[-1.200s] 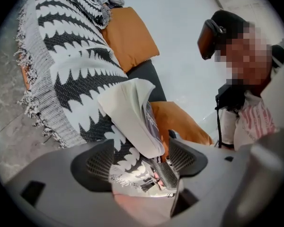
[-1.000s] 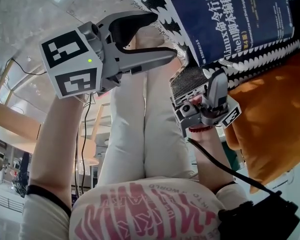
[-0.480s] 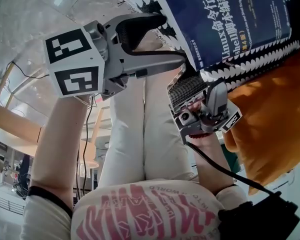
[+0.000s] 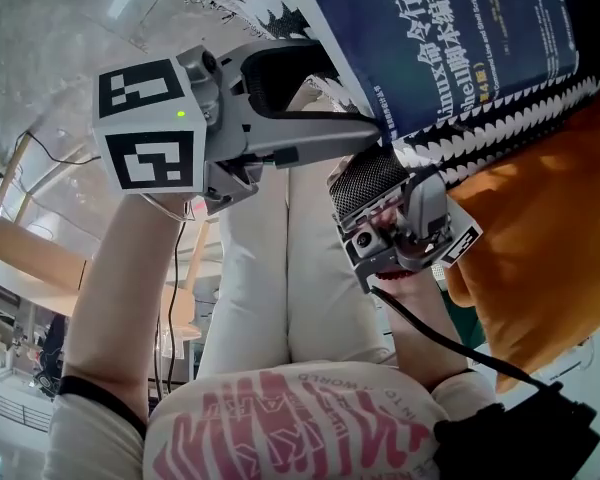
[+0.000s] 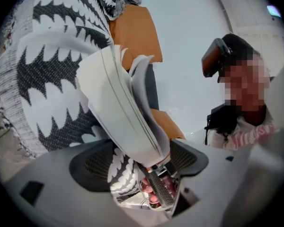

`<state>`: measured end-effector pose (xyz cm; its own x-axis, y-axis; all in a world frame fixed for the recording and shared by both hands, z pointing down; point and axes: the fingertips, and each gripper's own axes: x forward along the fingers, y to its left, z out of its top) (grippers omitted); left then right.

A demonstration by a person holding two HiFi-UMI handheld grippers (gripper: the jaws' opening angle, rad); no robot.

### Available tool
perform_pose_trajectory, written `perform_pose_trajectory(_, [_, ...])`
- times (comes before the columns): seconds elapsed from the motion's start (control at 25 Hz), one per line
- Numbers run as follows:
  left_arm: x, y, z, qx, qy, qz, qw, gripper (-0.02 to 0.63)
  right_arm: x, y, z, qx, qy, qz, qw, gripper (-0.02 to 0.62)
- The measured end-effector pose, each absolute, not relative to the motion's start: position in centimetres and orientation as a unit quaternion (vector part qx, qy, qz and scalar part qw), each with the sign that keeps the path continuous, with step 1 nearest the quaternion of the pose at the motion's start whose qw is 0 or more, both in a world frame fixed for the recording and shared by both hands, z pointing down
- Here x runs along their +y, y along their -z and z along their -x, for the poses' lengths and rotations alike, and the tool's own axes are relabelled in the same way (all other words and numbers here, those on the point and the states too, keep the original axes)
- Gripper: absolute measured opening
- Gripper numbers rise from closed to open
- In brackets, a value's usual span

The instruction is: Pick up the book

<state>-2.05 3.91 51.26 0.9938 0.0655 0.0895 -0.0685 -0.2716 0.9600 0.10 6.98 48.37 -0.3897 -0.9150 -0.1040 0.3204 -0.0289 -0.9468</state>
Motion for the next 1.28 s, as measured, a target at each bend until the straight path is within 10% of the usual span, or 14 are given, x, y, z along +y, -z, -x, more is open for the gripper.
perform_pose_trajectory(1.04, [-2.7,-50.9,0.2,-0.117,0.132,-0.638,0.749,0.371,7.1,-48.3,0.4,0.505,0.657,0.279,0.485,0.38])
perform_pose_trajectory(1.28, [-2.2,-52.3,0.2,-0.137,0.123,-0.621,0.762,0.238,7.5,-48.4,0.4,0.504,0.657,0.276,0.489,0.379])
